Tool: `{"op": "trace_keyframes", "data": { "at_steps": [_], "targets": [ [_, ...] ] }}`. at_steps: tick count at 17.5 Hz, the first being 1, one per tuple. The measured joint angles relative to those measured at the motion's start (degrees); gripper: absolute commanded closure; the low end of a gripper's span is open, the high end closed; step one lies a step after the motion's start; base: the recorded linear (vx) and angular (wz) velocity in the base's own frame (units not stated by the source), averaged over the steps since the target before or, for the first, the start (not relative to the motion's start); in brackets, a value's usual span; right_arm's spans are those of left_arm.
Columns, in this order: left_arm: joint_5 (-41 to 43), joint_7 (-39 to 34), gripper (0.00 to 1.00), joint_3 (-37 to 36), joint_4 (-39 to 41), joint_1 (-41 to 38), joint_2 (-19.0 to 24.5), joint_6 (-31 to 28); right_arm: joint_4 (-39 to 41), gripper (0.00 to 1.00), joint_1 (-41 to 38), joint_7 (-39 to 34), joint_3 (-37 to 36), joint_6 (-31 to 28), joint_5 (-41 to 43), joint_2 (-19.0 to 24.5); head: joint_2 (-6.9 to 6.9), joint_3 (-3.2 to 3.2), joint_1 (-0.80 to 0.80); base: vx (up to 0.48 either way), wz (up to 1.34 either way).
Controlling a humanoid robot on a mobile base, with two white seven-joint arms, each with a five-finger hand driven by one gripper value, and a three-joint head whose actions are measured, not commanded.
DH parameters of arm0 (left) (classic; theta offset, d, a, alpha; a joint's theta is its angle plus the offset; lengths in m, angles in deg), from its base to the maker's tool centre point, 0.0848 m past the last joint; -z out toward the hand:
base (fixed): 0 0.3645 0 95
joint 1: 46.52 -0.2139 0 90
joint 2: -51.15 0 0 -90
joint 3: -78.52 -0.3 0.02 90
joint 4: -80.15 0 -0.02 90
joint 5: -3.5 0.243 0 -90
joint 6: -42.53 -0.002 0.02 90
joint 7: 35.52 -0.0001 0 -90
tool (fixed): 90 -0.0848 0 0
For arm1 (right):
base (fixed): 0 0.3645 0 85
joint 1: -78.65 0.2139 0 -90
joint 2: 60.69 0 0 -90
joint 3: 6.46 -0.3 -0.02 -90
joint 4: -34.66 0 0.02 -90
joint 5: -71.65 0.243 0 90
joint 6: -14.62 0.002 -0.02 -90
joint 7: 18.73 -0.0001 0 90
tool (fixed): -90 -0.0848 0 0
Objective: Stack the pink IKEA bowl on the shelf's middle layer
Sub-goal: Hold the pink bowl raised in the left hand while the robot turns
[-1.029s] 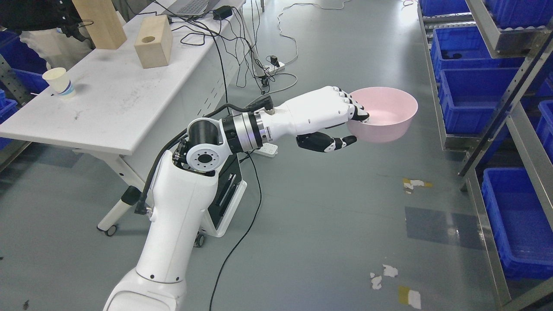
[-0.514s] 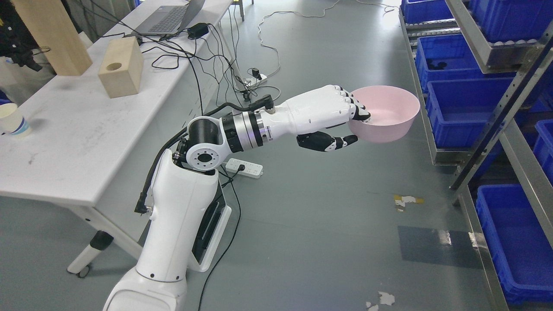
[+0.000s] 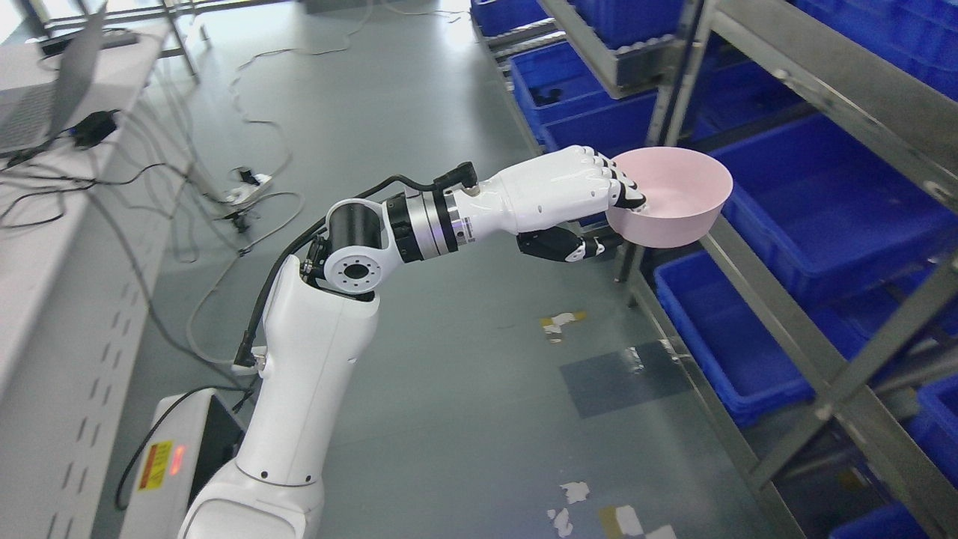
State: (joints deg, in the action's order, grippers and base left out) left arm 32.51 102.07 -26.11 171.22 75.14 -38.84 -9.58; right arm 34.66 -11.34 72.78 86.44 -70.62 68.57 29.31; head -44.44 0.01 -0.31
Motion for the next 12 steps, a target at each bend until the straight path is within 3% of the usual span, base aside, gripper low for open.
{"op": "trace_keyframes", "data": {
  "at_steps": [12],
  "targets": [
    [1.32, 0.05, 0.97, 1.92, -0.54, 11.58, 0.42, 0.17, 0.00, 0.00, -0.03, 0.27, 0.00, -0.14, 0.00, 0.00, 0.00, 0.00, 0.00, -0.004, -1.32]
  ]
}}
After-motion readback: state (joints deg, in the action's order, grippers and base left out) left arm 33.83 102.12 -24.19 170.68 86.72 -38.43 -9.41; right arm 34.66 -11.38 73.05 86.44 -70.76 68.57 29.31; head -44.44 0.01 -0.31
